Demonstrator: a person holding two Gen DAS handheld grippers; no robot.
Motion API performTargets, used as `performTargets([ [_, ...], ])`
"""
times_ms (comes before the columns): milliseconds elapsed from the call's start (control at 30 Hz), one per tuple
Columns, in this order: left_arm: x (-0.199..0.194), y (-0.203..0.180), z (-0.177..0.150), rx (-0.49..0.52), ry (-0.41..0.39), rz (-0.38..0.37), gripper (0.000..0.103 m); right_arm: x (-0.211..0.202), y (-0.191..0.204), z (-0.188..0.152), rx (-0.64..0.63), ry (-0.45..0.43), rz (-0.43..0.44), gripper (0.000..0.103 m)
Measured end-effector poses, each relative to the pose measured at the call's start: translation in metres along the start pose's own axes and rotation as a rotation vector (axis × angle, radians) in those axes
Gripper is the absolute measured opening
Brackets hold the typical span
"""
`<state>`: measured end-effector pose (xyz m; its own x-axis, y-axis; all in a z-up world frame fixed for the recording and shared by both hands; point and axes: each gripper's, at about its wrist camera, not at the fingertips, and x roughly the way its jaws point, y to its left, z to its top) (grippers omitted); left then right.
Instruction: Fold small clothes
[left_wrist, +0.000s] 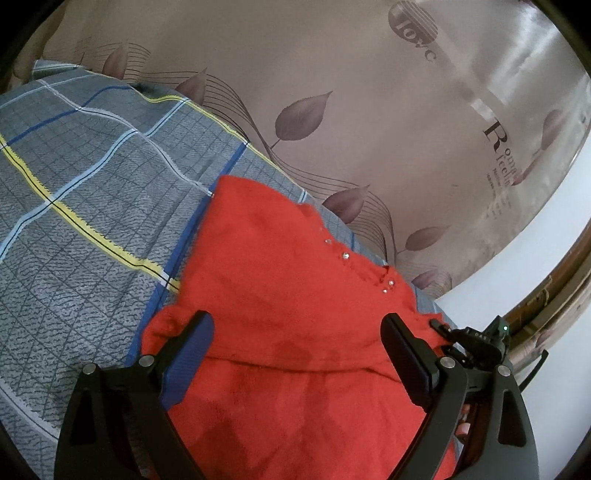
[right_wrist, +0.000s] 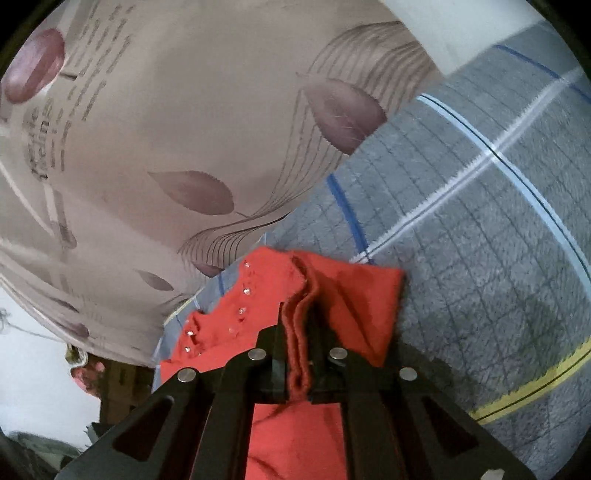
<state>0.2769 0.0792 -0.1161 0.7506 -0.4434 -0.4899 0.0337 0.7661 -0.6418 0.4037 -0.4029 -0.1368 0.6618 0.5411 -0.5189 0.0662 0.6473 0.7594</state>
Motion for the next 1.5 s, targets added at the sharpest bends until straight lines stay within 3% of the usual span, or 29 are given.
performTargets([
  [133, 0.0, 0.0, 0.0, 0.0, 0.001, 0.0, 0.092, -0.014, 0.001, 0.002, -0.002, -0.013, 0.045, 0.009],
  [233, 0.001, -0.001, 0.0, 0.0, 0.002, 0.001, 0.092, -0.011, -0.006, 0.002, -0.044, 0.026, -0.074, 0.009],
  [333, 0.001, 0.0, 0.0, -0.002, 0.004, 0.0, 0.092, -0.008, -0.016, 0.004, 0.009, 0.052, -0.072, 0.003],
  [567, 0.001, -0.001, 0.0, -0.002, 0.004, 0.001, 0.092, -0.011, -0.017, 0.001, 0.028, 0.035, -0.056, 0.002],
  [633, 0.001, 0.0, 0.0, -0.005, 0.003, -0.002, 0.092, -0.022, -0.016, -0.002, 0.03, -0.001, -0.051, 0.006],
  [767, -0.001, 0.003, 0.0, -0.017, 0.0, -0.018, 0.092, -0.06, -0.013, -0.018, 0.035, -0.086, -0.035, 0.029],
  [833, -0.003, 0.004, 0.001, -0.017, 0.007, -0.031, 0.092, -0.084, -0.009, -0.033, 0.033, -0.095, -0.012, 0.036],
  [900, -0.008, 0.002, 0.0, 0.001, 0.044, -0.041, 0.092, -0.11, -0.003, -0.061, 0.0, -0.046, 0.046, 0.038],
  [1000, -0.036, -0.004, -0.016, 0.035, 0.101, -0.087, 0.092, -0.144, 0.009, -0.106, -0.098, 0.025, 0.032, 0.049],
  [1133, -0.086, -0.005, -0.047, 0.074, 0.164, -0.099, 0.092, -0.189, 0.006, -0.171, -0.163, 0.109, 0.001, 0.051],
  [1300, -0.14, 0.011, -0.083, -0.038, 0.236, -0.142, 0.092, -0.221, 0.001, -0.236, -0.207, 0.192, -0.062, 0.051],
  [1500, -0.18, 0.009, -0.12, 0.003, 0.276, -0.115, 0.092, -0.231, 0.008, -0.27, -0.22, 0.227, -0.042, 0.051],
])
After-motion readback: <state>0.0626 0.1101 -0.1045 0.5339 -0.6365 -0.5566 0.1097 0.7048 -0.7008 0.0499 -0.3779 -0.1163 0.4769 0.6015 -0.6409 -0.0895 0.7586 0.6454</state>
